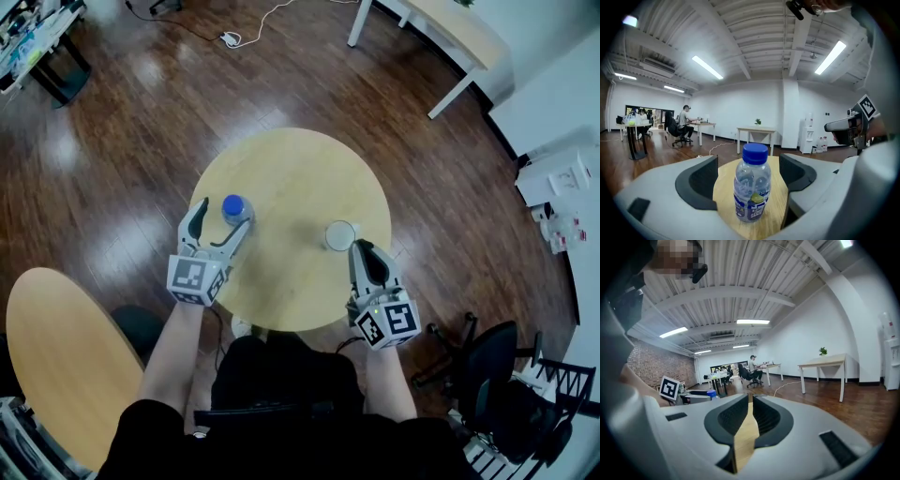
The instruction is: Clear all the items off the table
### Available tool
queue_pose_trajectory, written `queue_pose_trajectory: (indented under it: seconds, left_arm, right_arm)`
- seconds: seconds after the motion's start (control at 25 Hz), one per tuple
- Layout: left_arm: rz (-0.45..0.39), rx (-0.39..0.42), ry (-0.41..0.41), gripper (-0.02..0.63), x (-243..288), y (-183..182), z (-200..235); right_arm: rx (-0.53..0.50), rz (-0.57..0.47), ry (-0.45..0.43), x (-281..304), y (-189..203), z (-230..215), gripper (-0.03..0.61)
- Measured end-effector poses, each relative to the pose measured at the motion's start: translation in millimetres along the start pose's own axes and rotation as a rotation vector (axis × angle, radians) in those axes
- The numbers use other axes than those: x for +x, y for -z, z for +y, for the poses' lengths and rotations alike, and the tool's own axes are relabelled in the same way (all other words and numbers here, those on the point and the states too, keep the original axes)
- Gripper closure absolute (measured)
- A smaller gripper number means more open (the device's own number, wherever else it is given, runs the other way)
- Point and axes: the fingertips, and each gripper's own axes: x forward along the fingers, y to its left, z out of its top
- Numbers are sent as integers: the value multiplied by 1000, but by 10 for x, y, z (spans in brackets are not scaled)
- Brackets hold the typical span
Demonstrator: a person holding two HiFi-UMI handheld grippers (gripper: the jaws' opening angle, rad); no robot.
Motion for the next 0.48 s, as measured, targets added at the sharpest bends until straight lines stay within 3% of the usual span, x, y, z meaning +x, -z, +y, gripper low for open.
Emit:
queue_pose_trajectory:
  seconds: [0.32,0.4,0.44,0.48]
  left_arm:
    - [-155,-65,-17,219,-710,-666,190]
    - [-178,-83,-43,300,-865,-801,329]
    - [-183,-83,-73,415,-930,-859,425]
    - [-183,-81,-108,569,-987,-908,526]
  right_arm:
    - [-9,-127,9,-193,-463,142,563]
    - [-4,-180,11,-200,-652,212,563]
    - [-4,-206,8,-189,-740,259,563]
    - [-9,-229,3,-173,-815,312,563]
